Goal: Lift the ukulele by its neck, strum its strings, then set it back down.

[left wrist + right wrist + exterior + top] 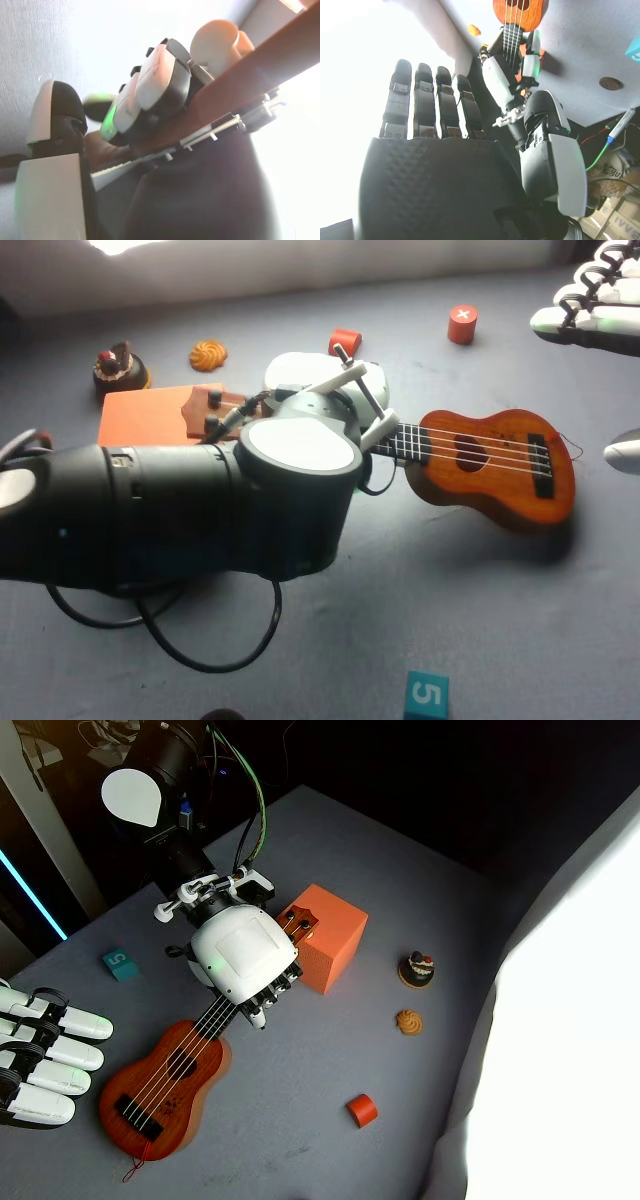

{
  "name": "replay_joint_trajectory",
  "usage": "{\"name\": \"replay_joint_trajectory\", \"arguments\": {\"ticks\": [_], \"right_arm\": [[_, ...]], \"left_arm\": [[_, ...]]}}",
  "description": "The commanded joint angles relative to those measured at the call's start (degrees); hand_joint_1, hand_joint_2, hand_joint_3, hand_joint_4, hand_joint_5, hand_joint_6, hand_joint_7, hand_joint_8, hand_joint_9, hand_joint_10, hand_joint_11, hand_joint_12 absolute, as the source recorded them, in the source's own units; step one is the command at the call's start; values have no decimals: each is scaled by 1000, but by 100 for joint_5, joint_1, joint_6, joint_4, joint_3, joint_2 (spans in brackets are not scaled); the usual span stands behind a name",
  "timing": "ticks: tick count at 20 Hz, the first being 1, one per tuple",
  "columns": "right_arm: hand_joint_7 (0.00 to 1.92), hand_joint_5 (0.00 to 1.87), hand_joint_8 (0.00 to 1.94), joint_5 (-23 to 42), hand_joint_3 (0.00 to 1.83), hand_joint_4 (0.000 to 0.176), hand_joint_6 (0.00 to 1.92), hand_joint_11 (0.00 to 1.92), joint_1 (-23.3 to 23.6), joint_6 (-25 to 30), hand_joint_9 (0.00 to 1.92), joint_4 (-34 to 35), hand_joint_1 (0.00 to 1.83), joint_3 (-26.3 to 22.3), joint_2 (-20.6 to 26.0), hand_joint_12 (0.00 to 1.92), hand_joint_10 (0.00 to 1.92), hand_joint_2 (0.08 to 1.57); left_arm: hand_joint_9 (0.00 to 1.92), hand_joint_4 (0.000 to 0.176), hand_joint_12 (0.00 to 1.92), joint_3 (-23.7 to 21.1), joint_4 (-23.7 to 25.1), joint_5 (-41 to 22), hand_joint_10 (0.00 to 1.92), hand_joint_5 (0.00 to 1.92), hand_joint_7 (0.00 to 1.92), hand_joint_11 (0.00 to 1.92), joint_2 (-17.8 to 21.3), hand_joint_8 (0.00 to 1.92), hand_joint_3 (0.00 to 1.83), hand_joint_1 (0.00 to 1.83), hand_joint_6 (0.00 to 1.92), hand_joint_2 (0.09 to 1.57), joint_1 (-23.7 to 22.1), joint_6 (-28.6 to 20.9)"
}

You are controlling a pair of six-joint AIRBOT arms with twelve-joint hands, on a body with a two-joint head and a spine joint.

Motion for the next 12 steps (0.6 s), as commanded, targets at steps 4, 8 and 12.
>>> {"name": "replay_joint_trajectory", "arguments": {"ticks": [4,8,12], "right_arm": [[123,102,0,670,1,0,2,0,121,100,105,-7,185,21,37,262,7,1250],[115,98,0,695,3,0,0,0,138,151,94,368,147,45,34,230,12,1258],[118,90,2,883,2,0,2,0,173,1181,106,467,140,199,12,232,17,1258]], "left_arm": [[1498,0,1921,-160,195,110,1921,1216,1381,1507,249,1921,7,1495,1921,1213,-256,187],[1471,0,1921,-404,-148,-84,1921,1206,1358,1484,535,1921,7,1481,1921,1217,-530,390],[1460,0,1921,-810,-468,-364,1921,1207,1341,1482,992,1921,0,1476,1921,1201,-849,568]]}}
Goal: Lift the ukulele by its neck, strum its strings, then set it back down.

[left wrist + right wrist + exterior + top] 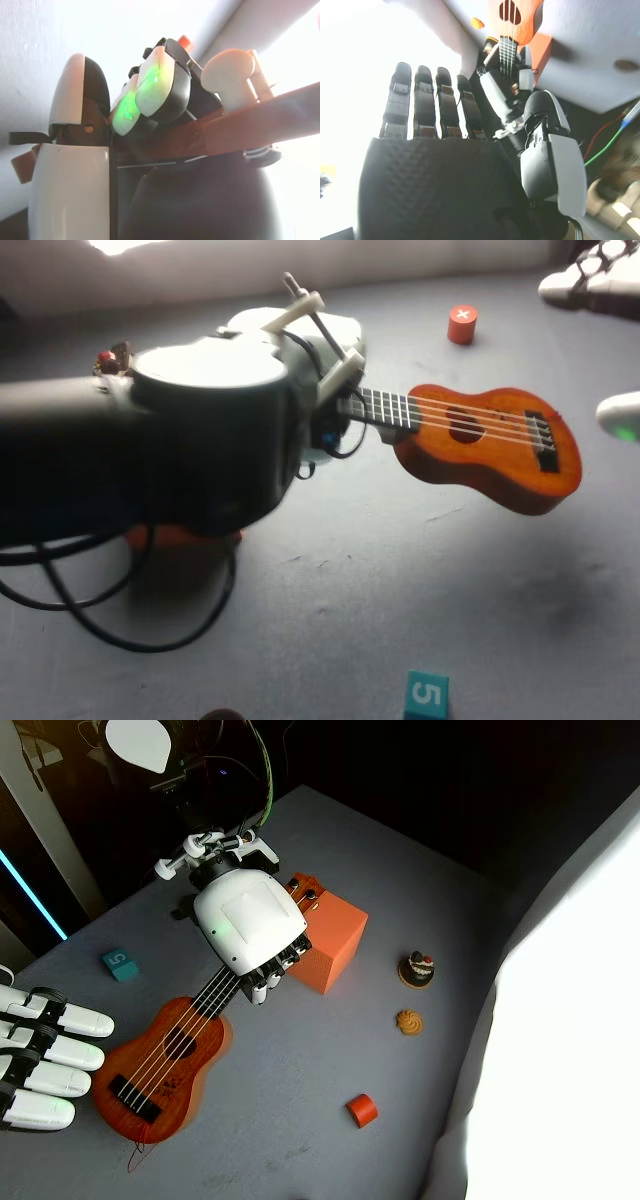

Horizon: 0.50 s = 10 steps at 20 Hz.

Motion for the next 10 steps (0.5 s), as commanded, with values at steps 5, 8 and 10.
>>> {"name": "replay_joint_trajectory", "arguments": {"ticks": [5,8,10], "right_arm": [[132,87,5,858,2,0,1,0,58,145,106,5,109,57,-203,184,16,1259],[162,98,6,1607,0,0,4,0,-127,163,134,-11,116,142,-324,309,25,1252],[158,88,0,1734,0,0,0,0,-135,770,130,-505,103,263,-370,400,21,1252]], "left_arm": [[1443,0,1921,-541,343,-553,1921,1202,1325,1453,646,1921,8,1444,1921,1224,-350,4],[1443,0,1921,-795,279,-575,1921,1156,1324,1450,877,1921,4,1431,1921,1221,-464,-1],[1430,0,1921,-870,257,-628,1921,1171,1318,1438,948,1921,4,1442,1921,1224,-511,-4]]}}
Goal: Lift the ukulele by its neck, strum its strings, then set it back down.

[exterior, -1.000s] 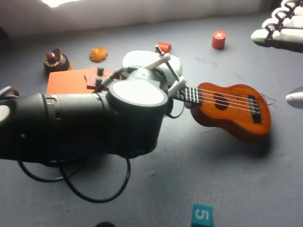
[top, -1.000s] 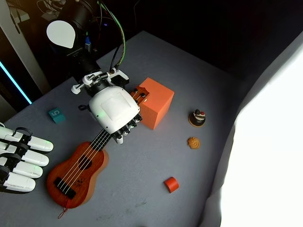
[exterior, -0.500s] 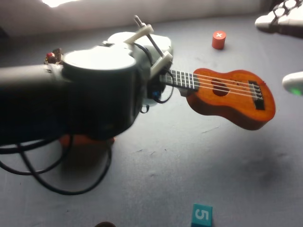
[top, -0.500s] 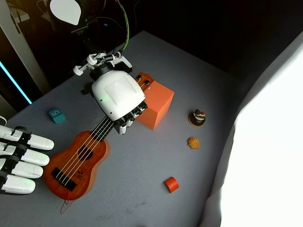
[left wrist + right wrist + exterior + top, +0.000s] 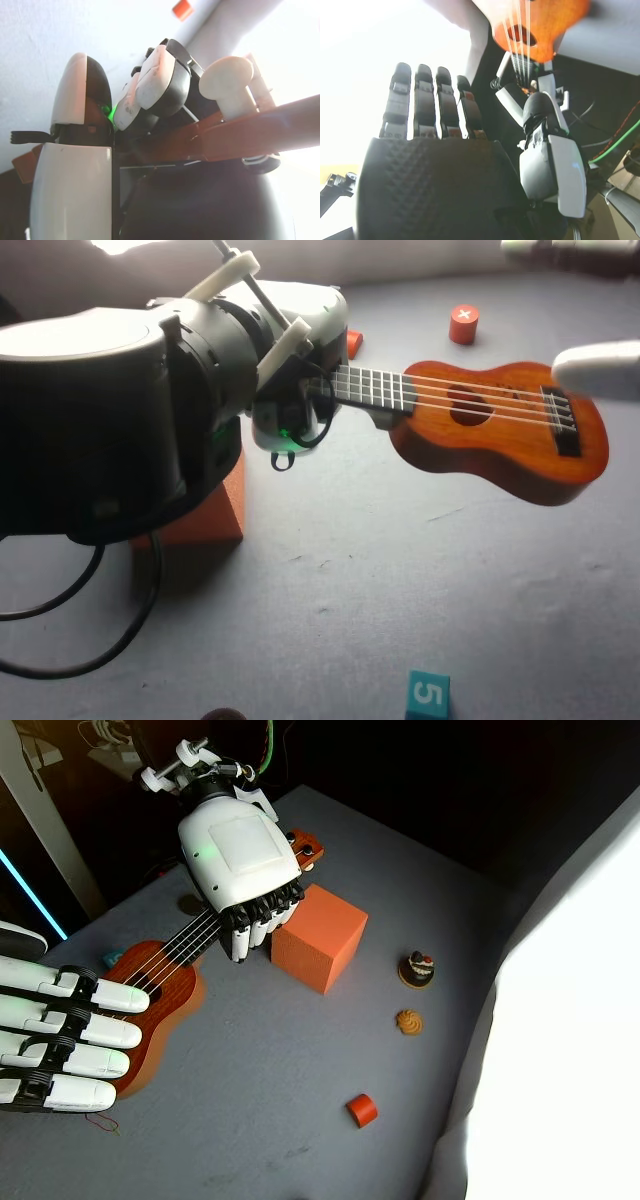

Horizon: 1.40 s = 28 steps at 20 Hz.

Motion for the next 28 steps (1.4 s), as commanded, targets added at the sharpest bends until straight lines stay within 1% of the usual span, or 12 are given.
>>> {"name": "replay_joint_trajectory", "arguments": {"ticks": [1,3,5,6,7,9,11,16,19,21,23,28], "right_arm": [[156,96,0,994,0,0,4,0,53,430,125,-371,123,48,25,409,19,1249],[157,103,0,1184,0,0,5,0,35,989,124,-759,134,115,23,379,16,1249],[141,88,0,957,3,0,3,0,112,2323,117,-1593,118,155,18,387,12,1257],[148,90,4,1005,4,0,5,0,180,4513,120,-3207,69,240,19,399,14,1261],[146,88,2,986,6,0,4,0,196,5081,116,-3597,43,249,26,395,11,1264],[163,112,5,969,3,0,13,0,197,5134,130,-3636,5,247,28,439,16,1264],[151,101,6,958,1,0,6,0,185,5667,112,-4305,0,239,30,301,7,1262],[171,137,2,954,4,0,16,0,24,6384,134,-5426,0,166,31,279,14,1275],[170,138,0,955,3,0,15,0,-116,6777,119,-5611,0,149,32,223,7,1276],[185,149,3,972,3,0,17,0,-224,6855,135,-5612,0,153,20,272,12,1278],[184,149,2,1198,2,0,16,0,-382,6871,127,-5701,0,155,-14,194,8,1278],[183,151,0,1290,1,0,11,0,-390,7479,139,-6145,0,153,-23,332,11,1279]], "left_arm": [[1426,0,1921,-46,423,-98,1921,1176,1315,1434,36,1921,4,1449,1921,1223,-114,-13],[1423,0,1921,-61,442,-156,1921,1189,1316,1438,41,1921,0,1454,1921,1214,-132,-12],[1436,0,1921,-66,475,-173,1921,1196,1328,1449,41,1921,0,1449,1921,1211,-135,-12],[1438,0,1921,-46,494,-173,1921,1187,1321,1447,31,1921,0,1443,1921,1212,-134,-12],[1439,0,1921,-33,499,-173,1921,1186,1322,1448,23,1921,0,1442,1921,1212,-132,-12],[1450,0,1921,-15,516,-173,1921,1195,1334,1457,14,1921,0,1451,1921,1208,-121,-12],[1440,0,1921,12,529,-173,1921,1160,1308,1451,-5,1921,0,1423,1921,1209,-106,-12],[1435,0,1921,60,529,-172,1921,1202,1319,1445,-13,1921,6,1442,1921,1225,-104,-11],[1438,0,1921,98,527,-173,1921,1200,1328,1443,-22,1921,0,1451,1921,1209,-107,-15],[1438,0,1921,126,526,-173,1921,1206,1333,1441,-33,1921,0,1446,1921,1211,-114,-18],[1439,0,1921,143,525,-173,1921,1197,1332,1442,-36,1921,1,1433,1921,1217,-114,-22],[1454,0,1921,143,527,-173,1921,1214,1354,1454,-38,1921,0,1451,1921,1209,-116,-21]]}}
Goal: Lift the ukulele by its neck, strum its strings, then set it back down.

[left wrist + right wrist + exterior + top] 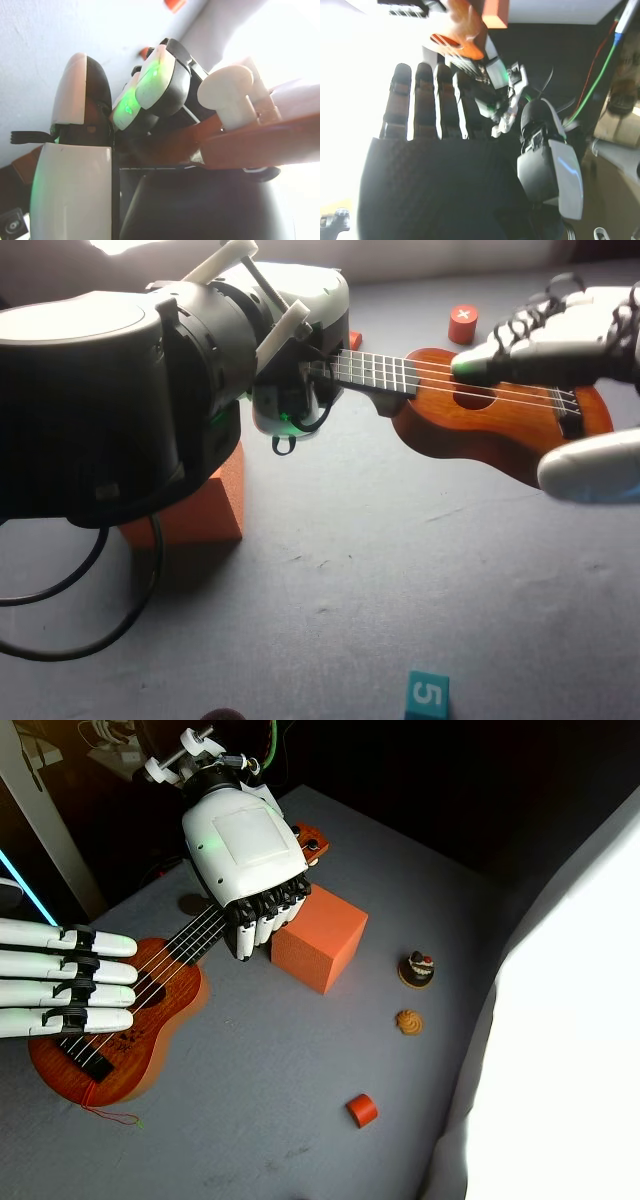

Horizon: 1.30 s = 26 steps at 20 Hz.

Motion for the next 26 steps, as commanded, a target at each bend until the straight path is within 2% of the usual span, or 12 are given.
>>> {"name": "replay_joint_trajectory", "arguments": {"ticks": [1,4,10,12,15,16,18,20,26], "right_arm": [[186,151,1,327,1,0,10,0,15,120,138,195,0,-7,23,364,9,1280],[190,157,4,340,1,0,11,0,-116,231,142,60,0,-5,3,401,10,1281],[176,156,2,772,1,0,9,0,-194,754,129,-295,0,27,-93,335,4,1282],[168,144,2,896,1,0,3,0,-163,983,119,-295,0,97,-126,236,0,1282],[173,134,3,995,0,0,0,0,5,940,117,-309,0,120,-125,261,3,1278],[165,129,3,1019,0,0,2,0,162,929,117,-390,0,131,-121,240,3,1276],[163,135,1,940,0,0,4,0,425,924,125,-433,0,173,-113,315,5,1278],[178,137,3,790,0,0,4,0,441,862,131,-433,0,231,-126,415,7,1276],[180,156,1,645,0,0,11,0,431,795,128,-430,0,587,-245,395,5,1272]], "left_arm": [[1455,0,1921,19,433,-42,1921,1208,1349,1455,-16,1921,3,1447,1921,1218,-76,-7],[1460,0,1921,47,434,-42,1921,1199,1348,1460,-18,1921,1,1445,1921,1215,-76,-6],[1458,0,1921,103,435,-42,1921,1187,1340,1464,-27,1921,0,1426,1921,1201,-81,-6],[1456,0,1921,107,435,-42,1921,1167,1335,1454,-26,1921,0,1433,1921,1213,-81,-2],[1452,0,1921,110,435,-42,1921,1198,1340,1447,-25,1921,6,1424,1921,1227,-97,6],[1455,0,1921,110,435,-42,1921,1204,1342,1450,-25,1921,3,1432,1921,1222,-103,9],[1454,2,1921,110,435,-42,1921,1194,1327,1453,-26,1921,2,1439,1921,1221,-115,10],[1454,6,1921,111,434,-42,1921,1200,1335,1454,-28,1921,2,1441,1921,1222,-117,10],[1459,27,1921,114,439,-3,1921,1174,1332,1455,-45,1921,0,1434,1921,1215,-96,-21]]}}
